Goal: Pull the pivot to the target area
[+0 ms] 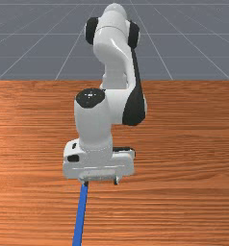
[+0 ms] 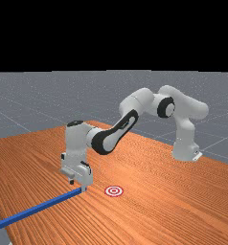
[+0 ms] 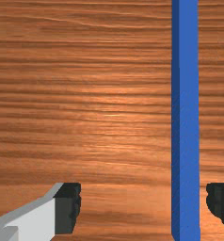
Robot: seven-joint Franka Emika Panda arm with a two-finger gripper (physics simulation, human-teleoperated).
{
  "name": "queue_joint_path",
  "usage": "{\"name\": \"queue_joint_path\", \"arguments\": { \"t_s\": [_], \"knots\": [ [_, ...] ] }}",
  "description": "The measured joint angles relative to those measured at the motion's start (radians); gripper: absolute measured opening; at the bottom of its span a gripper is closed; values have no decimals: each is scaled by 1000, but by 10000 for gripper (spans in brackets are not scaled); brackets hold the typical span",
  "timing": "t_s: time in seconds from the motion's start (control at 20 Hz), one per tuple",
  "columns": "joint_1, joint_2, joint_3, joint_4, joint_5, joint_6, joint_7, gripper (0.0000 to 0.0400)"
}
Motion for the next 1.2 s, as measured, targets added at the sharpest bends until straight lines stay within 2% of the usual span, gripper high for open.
{"name": "queue_joint_path", "arguments": {
  "t_s": [0.05,0.15,0.2,0.55,0.65,0.75,0.85,0.9,1.0,1.05,1.1,1.15,1.2],
  "knots": [
    [-57,52,98,61,-66,-53,-496,388],
    [-71,97,118,118,-48,-84,-511,396],
    [-45,87,74,88,-68,-49,-411,398],
    [-91,134,70,153,-63,-74,-432,400],
    [-121,217,112,293,-47,-132,-512,399],
    [-102,216,75,252,-75,-84,-485,400],
    [-108,261,80,321,-74,-101,-488,387],
    [-83,266,33,319,-115,-79,-444,394],
    [-87,254,42,302,-108,-78,-453,398],
    [-65,247,8,288,-137,-72,-421,400],
    [-81,234,36,269,-113,-73,-450,244],
    [-79,217,35,250,-113,-71,-449,159],
    [-102,218,75,268,-95,-96,-551,139]
  ]
}}
